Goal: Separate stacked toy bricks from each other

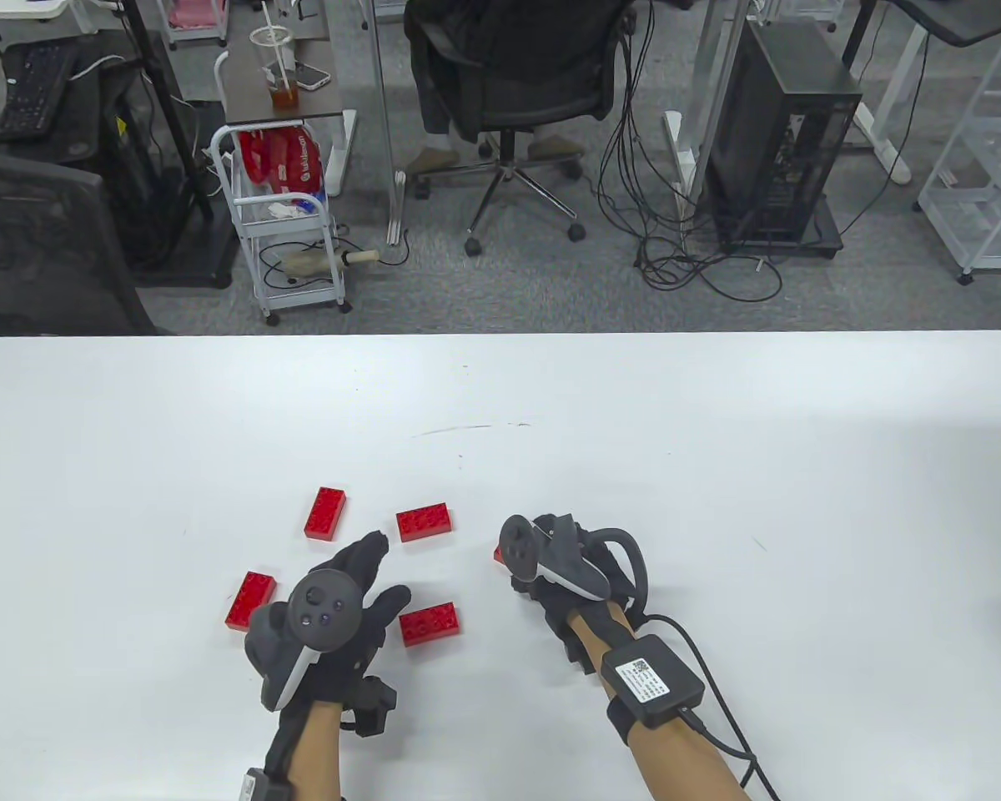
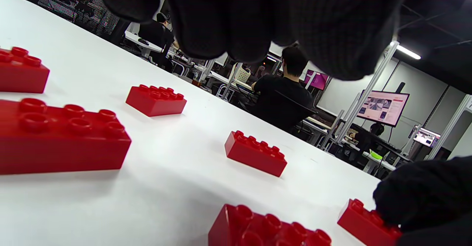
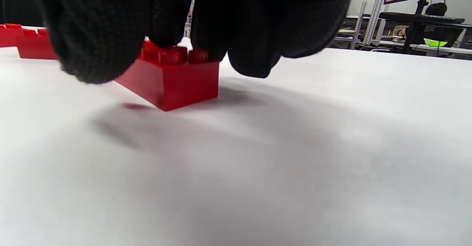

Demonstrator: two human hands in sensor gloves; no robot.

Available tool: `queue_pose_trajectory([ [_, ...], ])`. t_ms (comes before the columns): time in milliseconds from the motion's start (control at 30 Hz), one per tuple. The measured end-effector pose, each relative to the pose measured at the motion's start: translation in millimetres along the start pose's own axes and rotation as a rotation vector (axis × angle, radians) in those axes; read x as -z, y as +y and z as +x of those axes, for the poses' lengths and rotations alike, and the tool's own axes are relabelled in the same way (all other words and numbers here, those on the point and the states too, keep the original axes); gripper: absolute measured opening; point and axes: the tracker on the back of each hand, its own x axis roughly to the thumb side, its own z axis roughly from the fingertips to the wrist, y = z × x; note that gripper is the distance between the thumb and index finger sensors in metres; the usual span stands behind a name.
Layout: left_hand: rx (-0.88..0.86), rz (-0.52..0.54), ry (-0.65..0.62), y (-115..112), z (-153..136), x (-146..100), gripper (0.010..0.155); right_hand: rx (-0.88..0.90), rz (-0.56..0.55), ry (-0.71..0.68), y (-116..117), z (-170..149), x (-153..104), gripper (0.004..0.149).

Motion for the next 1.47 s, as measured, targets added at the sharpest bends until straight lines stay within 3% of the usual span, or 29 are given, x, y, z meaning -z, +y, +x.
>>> queue_pose_trajectory([
  [67, 0.013, -0.002, -0.008, -2.2, 2.4, -0.3, 0.073, 0.032, -0.011, -0.033, -8.2, -1.9, -6.0, 0.063],
  [267, 0.041, 0.023, -0.068, -2.3, 16.4, -5.6, 0.074, 0.082, -0.179, -0.085, -40.1, -24.2, -34.4, 0.073],
  [400, 0.086, 0.035, -0.109, -3.4, 28.5, -10.7, 0.08, 0.158, -0.234, -0.07, -46.3, -49.9, -56.6, 0.081],
  [533, 0.132, 0.016, -0.159, -5.8, 39.6, -16.0, 0.089, 0.275, -0.272, -0.044, -42.8, -77.3, -79.6, 0.085],
  [733, 0.189, -0.015, -0.196, -11.8, 52.6, -22.7, 0.096, 0.3, -0.315, -0.032, -31.1, -100.5, -108.1, 0.088],
  [900, 0.212, -0.041, -0.216, -17.7, 59.4, -25.2, 0.096, 0.294, -0.452, -0.036, -2.3, -104.1, -132.0, 0.087],
  [1000, 0.226, -0.052, -0.221, -20.5, 60.8, -25.4, 0.096, 0.283, -0.431, -0.052, -0.9, -101.2, -136.3, 0.087],
  [1100, 0.232, -0.07, -0.222, -22.9, 62.4, -24.2, 0.096, 0.266, -0.52, -0.053, -2.0, -101.2, -137.2, 0.087],
  [1467, 0.25, -0.067, -0.238, -23.3, 67.4, -28.6, 0.096, 0.23, -0.504, -0.019, 3.8, -109.0, -136.3, 0.087],
])
